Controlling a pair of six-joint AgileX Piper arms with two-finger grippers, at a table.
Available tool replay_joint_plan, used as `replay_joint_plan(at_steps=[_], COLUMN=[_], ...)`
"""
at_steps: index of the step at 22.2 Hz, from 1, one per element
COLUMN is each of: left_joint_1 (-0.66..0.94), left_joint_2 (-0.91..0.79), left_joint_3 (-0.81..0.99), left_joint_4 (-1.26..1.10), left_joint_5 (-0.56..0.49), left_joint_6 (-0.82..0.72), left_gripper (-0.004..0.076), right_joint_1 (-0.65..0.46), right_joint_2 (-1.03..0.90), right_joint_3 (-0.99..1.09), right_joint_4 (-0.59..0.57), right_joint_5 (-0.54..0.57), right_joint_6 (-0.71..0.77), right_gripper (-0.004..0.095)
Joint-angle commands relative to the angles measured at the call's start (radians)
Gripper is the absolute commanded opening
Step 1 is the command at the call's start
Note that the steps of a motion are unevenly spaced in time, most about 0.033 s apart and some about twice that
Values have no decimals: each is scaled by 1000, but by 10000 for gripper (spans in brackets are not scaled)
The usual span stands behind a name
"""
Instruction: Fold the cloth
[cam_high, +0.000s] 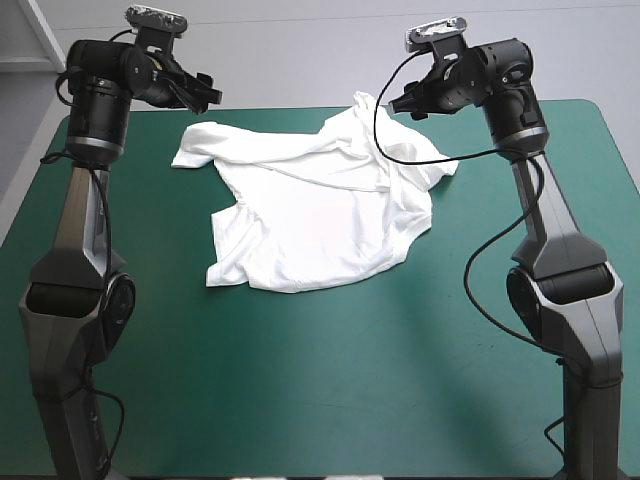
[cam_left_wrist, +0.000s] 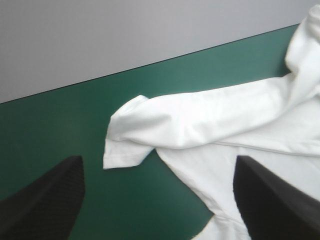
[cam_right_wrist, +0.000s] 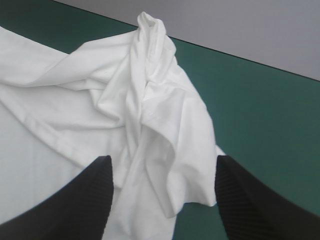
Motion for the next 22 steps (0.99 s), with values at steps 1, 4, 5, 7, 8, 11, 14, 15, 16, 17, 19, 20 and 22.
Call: replay_joint_plan(at_steps=[1,4,5,7,8,11,14,15,16,17,19,20,22], left_joint_1=[-2,-36,-49,-74,-100,-146,-174,-190,-197,-208,-224,-228,-238], left_joint_2=[-131,-208,-229,-265,-293,-317,-317,-317,-317,-317,-315,-313,-311], left_joint_3=[41,205,258,356,449,652,813,877,903,940,1009,1030,1067], left_joint_4=[-120,-138,-134,-129,-129,-118,-130,-130,-130,-128,-124,-126,-126], left_joint_5=[42,42,42,42,40,40,40,36,27,10,-42,-62,-120], left_joint_6=[-8,-9,-9,-9,-5,6,10,12,14,17,17,17,17], left_gripper=[559,494,480,468,468,468,468,468,468,468,468,468,468], right_joint_1=[-8,-8,-8,-8,-8,-32,-75,-94,-107,-119,-146,-151,-157], right_joint_2=[-154,-269,-301,-352,-399,-484,-521,-521,-521,-521,-520,-520,-520], right_joint_3=[113,362,427,530,623,773,869,882,888,890,892,892,892], right_joint_4=[69,39,21,-18,-55,-58,-40,-34,-20,-1,44,48,51], right_joint_5=[-40,-40,-40,-40,-40,-40,-78,-79,-84,-91,-105,-107,-111], right_joint_6=[-12,-44,-44,-50,-51,-51,-51,-51,-51,-51,-69,-69,-69], right_gripper=[501,491,491,491,491,491,491,491,491,491,491,491,491])
